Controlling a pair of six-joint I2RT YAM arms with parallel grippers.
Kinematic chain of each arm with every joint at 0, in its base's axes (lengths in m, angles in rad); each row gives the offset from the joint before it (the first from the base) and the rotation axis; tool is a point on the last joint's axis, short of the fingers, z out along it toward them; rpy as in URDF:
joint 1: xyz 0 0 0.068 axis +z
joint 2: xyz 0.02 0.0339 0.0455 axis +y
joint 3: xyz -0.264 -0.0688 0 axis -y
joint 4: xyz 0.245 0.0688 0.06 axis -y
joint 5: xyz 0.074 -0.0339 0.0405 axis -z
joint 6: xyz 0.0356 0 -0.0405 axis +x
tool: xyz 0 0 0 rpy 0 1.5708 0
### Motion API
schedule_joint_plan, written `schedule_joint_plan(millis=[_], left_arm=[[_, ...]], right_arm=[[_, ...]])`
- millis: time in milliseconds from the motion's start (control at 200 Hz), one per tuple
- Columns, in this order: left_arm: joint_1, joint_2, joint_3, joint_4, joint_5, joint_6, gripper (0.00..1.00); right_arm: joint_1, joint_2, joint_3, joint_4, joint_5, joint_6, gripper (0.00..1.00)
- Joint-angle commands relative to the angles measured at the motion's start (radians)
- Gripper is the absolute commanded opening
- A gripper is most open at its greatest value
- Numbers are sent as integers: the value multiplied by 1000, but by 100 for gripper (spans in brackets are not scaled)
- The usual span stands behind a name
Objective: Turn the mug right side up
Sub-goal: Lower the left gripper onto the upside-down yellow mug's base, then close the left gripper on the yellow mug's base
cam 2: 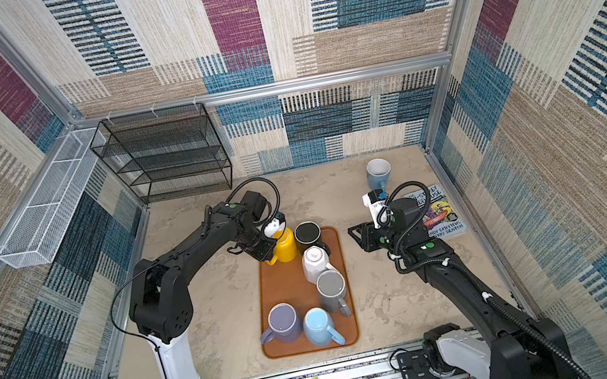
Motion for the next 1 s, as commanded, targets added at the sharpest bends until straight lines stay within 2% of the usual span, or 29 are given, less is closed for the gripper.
schedule_joint_plan(millis=[0, 120, 361, 566, 721, 992], left_arm=[[0, -17, -15, -31, 1, 0, 16], [1, -36, -43, -31, -1, -12, 16], [1, -28, -24, -31, 14, -20, 34], [1, -8, -16, -29, 2, -29, 41], [0, 14, -15, -14, 11, -31, 41], [2, 26, -13, -8, 17, -38, 31]], right_arm=[[3, -3, 14, 5, 14, -2, 35], [2, -6, 16, 1, 16, -3, 35], [2, -11, 24, -9, 22, -7, 35], [2, -22, 16, -13, 33, -8, 35], [2, -23, 13, -13, 38, -10, 35], [3, -35, 9, -22, 50, -14, 35]])
